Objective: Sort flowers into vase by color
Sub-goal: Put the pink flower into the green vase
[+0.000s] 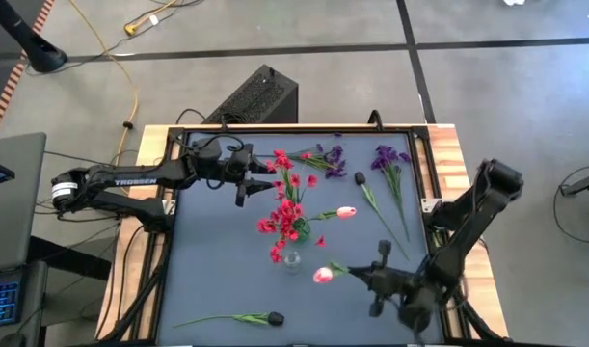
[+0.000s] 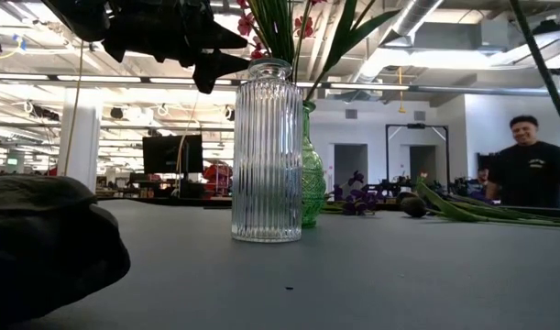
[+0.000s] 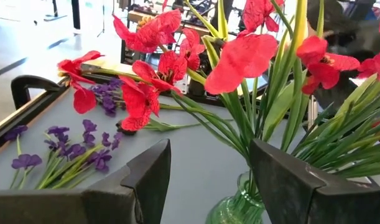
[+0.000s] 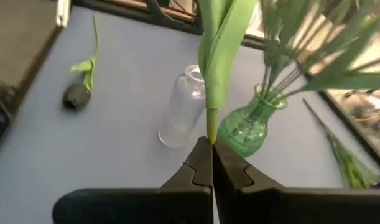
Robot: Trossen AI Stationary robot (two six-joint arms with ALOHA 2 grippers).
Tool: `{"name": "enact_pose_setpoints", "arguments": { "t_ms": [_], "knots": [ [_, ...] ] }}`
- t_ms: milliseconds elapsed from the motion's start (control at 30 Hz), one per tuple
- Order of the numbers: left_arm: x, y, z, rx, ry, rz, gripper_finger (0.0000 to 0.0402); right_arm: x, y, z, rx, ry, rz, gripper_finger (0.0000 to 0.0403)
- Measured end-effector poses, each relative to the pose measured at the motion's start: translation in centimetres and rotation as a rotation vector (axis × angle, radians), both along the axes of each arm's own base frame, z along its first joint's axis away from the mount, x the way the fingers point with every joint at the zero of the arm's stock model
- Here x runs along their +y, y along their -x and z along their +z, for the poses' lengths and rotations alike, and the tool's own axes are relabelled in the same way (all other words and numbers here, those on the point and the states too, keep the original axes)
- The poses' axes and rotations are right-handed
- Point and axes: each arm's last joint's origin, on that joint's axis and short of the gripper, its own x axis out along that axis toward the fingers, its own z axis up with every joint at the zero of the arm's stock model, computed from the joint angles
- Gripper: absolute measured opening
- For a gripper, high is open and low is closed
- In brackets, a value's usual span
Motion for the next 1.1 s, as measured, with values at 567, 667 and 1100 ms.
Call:
{"name": "enact_pose_setpoints", "arguments": {
  "t_ms": [567, 667, 1100],
  "knots": [
    [0.2, 0.0, 0.0, -0.004, -0.060, 0.046, 0.0206, -12.6, 4.6, 2.1, -0.666, -0.167, 0.510, 0.0020],
    [0.2, 0.0, 0.0, -0.002, -0.062, 0.046, 0.0206, -13.6, 3.5, 1.5, -0.644, -0.073, 0.486, 0.0020],
    [0.3, 0.0, 0.0, 0.000, -0.121, 0.074, 0.0206, -16.8, -1.5, 0.1, -0.690, 0.023, 0.499, 0.0020]
  ]
}}
